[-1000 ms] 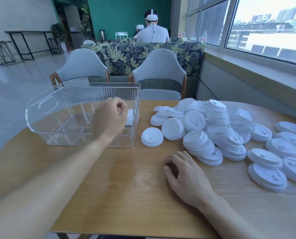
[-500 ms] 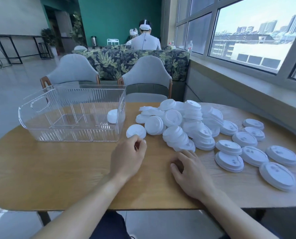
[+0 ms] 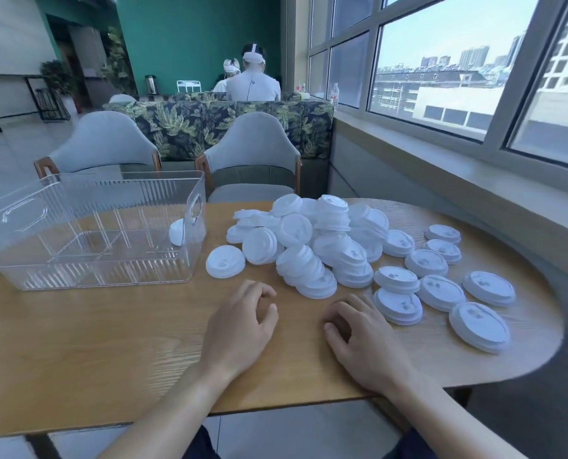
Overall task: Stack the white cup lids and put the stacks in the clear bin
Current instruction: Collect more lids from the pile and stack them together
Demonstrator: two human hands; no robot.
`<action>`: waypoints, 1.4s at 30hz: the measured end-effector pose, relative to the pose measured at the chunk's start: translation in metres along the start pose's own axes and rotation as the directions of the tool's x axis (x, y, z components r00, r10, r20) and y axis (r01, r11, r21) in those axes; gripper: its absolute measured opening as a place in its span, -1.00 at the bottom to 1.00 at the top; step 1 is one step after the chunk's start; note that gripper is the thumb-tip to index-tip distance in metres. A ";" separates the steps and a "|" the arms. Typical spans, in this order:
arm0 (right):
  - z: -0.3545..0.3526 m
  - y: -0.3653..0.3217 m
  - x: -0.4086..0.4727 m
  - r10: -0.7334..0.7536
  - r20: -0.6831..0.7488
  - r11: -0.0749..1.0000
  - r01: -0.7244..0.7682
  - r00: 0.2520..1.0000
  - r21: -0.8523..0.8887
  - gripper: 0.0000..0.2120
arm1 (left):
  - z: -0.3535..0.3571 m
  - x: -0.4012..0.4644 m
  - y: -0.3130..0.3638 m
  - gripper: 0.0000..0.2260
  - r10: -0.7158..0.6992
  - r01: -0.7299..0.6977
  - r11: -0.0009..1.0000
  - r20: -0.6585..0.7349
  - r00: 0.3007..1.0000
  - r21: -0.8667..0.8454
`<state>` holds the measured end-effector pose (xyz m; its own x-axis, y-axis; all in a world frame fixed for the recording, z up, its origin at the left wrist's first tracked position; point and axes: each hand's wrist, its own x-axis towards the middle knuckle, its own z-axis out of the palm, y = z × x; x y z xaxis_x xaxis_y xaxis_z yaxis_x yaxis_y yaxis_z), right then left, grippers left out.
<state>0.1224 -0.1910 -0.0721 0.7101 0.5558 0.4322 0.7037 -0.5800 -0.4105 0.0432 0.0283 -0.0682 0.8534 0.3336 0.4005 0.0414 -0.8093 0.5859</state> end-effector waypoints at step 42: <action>-0.037 0.083 0.023 0.448 -0.242 0.849 -0.494 0.861 -0.185 -0.38 | 0.042 0.091 -0.002 -0.41 -0.166 0.179 0.960 0.076 0.983 -0.214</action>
<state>0.1964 -0.2492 -0.0665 0.9211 0.0744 0.3821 0.2425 -0.8775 -0.4138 0.1422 0.0403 -0.0624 0.8718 0.4257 0.2425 0.0814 -0.6140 0.7851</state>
